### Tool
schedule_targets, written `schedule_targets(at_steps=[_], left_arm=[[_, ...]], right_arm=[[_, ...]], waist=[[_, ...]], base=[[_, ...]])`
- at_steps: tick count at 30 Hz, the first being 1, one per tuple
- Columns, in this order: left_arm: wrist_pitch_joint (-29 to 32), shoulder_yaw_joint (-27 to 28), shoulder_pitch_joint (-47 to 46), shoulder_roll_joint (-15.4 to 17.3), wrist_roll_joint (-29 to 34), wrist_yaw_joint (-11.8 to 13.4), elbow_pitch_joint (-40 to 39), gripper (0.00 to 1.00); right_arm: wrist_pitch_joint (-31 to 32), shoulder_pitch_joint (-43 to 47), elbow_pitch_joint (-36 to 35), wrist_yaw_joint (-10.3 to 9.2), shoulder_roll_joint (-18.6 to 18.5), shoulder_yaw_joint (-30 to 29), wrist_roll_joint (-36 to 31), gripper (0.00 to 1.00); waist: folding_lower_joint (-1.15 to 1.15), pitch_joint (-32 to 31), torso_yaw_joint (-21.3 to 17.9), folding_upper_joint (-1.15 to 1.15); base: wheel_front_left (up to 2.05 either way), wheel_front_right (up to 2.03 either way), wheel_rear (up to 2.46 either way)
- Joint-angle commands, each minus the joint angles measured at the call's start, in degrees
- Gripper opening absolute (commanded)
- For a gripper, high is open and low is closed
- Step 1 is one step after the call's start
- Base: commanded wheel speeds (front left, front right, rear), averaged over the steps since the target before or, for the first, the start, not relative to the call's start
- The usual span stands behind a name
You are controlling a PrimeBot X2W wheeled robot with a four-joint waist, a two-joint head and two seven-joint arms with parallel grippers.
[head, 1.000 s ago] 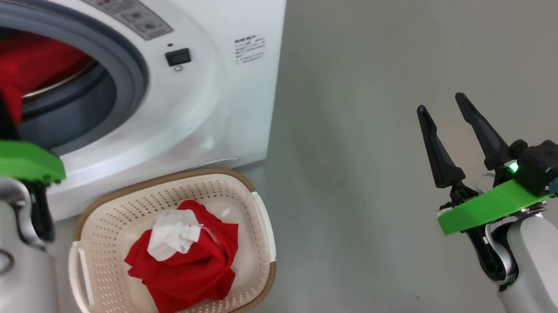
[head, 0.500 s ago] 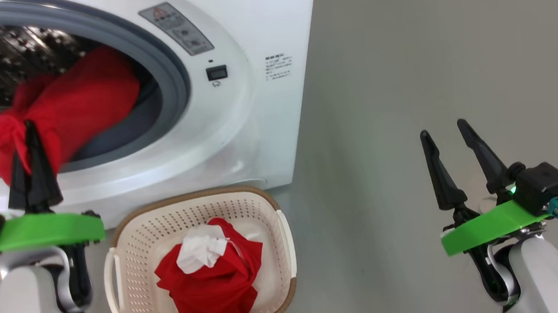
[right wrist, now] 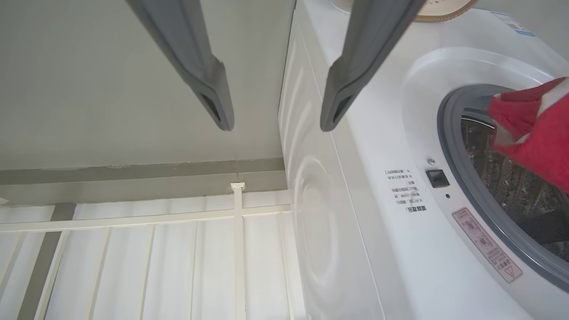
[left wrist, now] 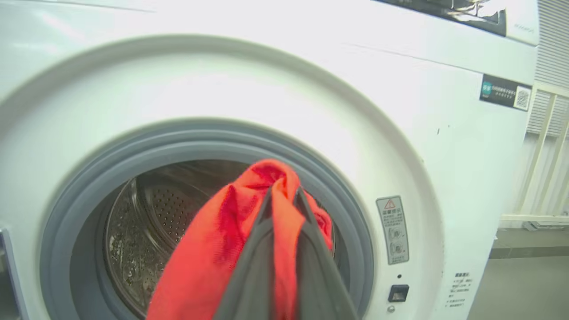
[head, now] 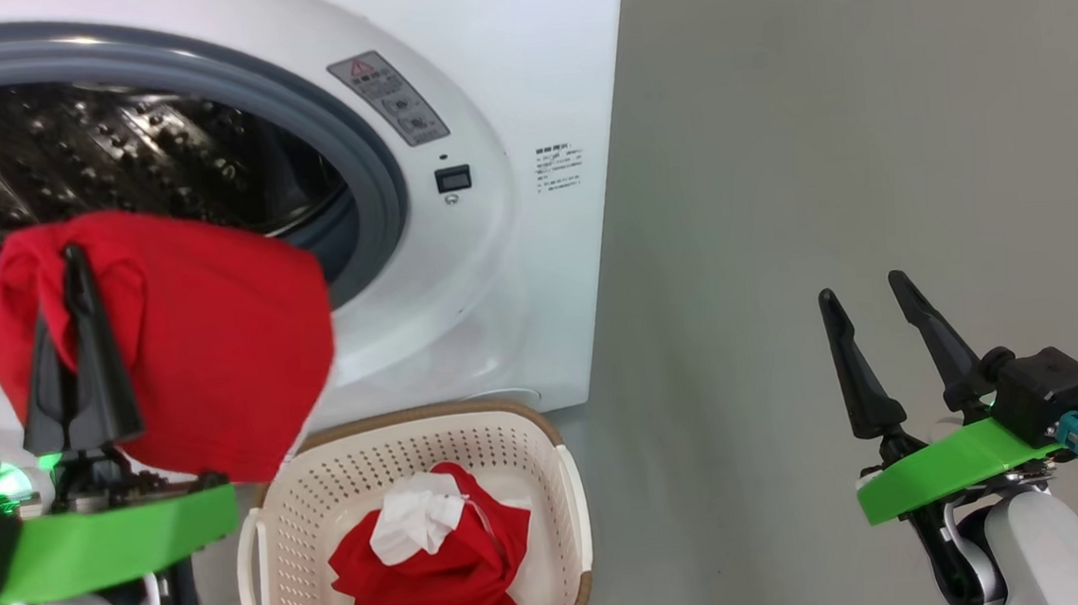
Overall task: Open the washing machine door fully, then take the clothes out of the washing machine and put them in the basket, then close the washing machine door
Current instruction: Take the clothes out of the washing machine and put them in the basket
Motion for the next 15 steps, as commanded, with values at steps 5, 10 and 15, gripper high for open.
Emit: schedule_targets(at_steps=[5,10,15], left_arm=[[3.7,-0.7,3.7,0.8,-1.6,1.4,-6.5,0.00],[6.2,-2.3,6.5,0.7,-7.4,1.9,-0.4,0.00],[6.2,-4.3,4.7,0.7,-13.3,2.6,12.0,0.00]], right_arm=[[-0.4,0.1,-1.6,0.36,0.4,1.4,0.7,1.00],[-0.4,-0.5,-2.0,0.36,0.3,1.8,0.7,1.00],[-0.4,-1.4,-2.5,0.36,-0.1,1.9,0.7,1.00]], waist=[[0.00,-0.7,0.4,0.00],[0.00,1.2,0.1,0.00],[0.00,4.4,-0.1,0.00]], base=[[0.00,0.00,0.00],[0.00,0.00,0.00],[0.00,0.00,0.00]])
